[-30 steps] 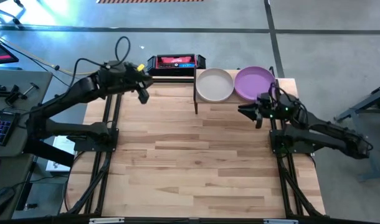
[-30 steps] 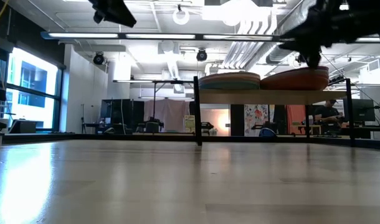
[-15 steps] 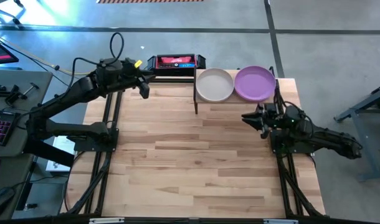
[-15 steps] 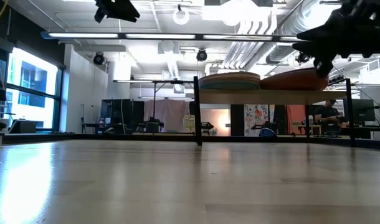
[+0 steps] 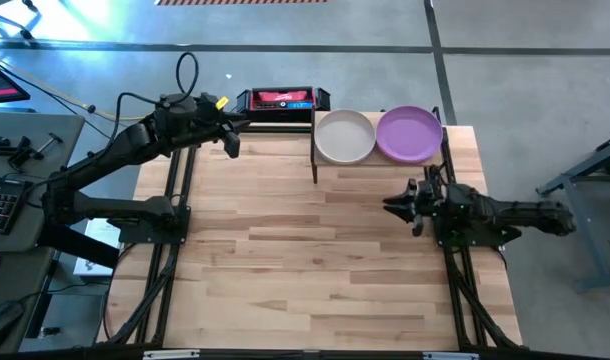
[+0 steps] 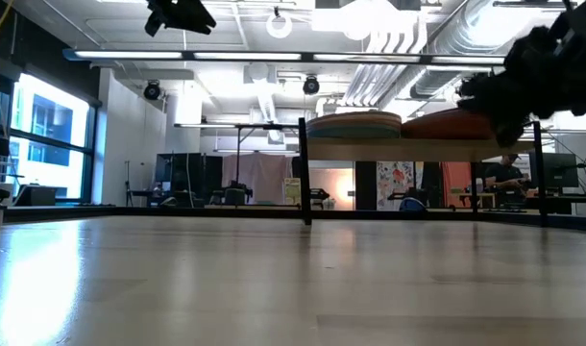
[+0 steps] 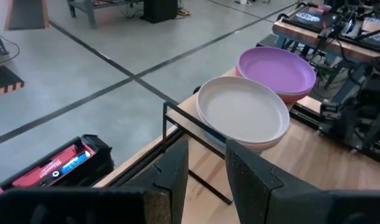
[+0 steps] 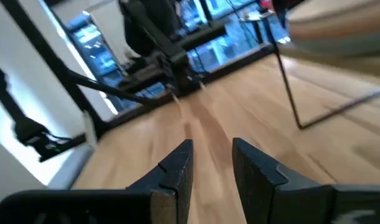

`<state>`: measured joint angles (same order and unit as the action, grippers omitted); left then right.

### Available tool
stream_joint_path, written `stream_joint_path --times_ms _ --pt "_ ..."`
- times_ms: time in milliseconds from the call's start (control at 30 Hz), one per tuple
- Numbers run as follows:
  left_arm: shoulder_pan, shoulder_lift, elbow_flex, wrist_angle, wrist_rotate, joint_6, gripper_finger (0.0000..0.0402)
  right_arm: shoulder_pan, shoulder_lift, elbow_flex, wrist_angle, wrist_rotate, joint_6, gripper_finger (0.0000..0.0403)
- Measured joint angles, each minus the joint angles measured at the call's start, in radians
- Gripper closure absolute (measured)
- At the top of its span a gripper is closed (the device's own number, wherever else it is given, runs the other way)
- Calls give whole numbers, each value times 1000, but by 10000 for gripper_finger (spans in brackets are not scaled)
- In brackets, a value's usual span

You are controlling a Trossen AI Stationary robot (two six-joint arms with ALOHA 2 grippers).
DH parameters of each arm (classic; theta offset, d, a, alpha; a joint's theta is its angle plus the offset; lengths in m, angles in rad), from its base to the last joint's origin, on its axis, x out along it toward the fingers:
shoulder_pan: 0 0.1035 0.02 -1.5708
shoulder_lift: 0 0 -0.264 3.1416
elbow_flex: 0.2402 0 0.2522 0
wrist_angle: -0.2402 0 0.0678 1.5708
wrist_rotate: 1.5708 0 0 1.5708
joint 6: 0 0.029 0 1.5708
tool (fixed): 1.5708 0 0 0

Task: Place and stack plates onto a shelf
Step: Return to Home Position

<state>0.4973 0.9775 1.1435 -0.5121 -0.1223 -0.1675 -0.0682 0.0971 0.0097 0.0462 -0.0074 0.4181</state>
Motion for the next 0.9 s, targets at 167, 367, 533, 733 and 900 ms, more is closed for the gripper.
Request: stream_joint_path --times_ms 167,367,533,733,900 --pt "0 0 0 -1 0 -15 305 37 6 1 -24 61 -46 308" --pt "0 0 0 -12 22 -24 305 40 21 1 -23 76 -134 308" --pt "0 0 0 -14 97 -34 305 41 28 1 -25 60 -110 308" --pt "-13 0 0 -19 142 -66 305 41 28 1 -25 60 -105 308" --pt "-75 -6 -47 0 138 -36 305 41 28 1 -25 60 -105 308"
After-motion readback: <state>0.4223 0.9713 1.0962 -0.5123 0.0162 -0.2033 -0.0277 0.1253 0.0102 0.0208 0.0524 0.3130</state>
